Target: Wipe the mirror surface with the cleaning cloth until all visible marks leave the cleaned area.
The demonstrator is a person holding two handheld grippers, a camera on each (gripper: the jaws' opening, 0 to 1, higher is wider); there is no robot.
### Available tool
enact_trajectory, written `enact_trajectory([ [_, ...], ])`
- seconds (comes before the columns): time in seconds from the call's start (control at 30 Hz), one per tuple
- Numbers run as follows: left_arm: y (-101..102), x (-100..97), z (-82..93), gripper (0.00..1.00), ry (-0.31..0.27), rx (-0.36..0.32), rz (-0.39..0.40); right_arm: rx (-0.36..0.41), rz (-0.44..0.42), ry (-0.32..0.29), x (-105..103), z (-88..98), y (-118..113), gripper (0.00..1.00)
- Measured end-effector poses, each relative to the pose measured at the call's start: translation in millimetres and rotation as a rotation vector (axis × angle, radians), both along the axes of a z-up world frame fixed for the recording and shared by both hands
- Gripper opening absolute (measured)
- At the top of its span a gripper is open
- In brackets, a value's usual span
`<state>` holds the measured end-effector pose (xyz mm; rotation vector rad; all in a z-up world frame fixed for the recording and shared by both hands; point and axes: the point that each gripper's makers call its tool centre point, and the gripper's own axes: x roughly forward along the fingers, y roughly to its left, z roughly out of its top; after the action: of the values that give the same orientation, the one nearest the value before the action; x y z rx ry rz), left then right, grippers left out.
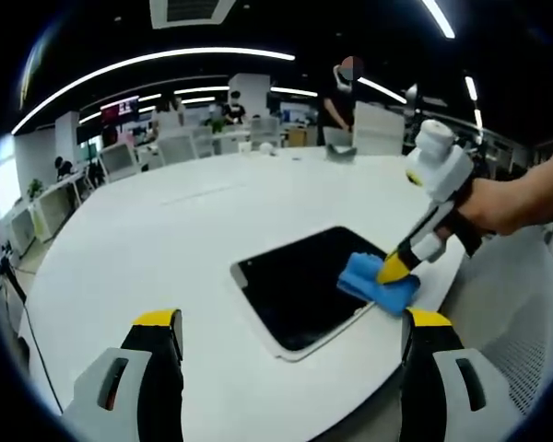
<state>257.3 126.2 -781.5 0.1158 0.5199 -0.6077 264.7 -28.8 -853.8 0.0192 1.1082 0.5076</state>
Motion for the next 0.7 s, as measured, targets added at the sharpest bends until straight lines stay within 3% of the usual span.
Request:
enact_trajectory([
  [0.7,0.8,1.3,0.9,0.99,-0.001,-0.006,0.008,-0.019,-0.014,0.016,1.7,-0.6,-31.8,0.02],
])
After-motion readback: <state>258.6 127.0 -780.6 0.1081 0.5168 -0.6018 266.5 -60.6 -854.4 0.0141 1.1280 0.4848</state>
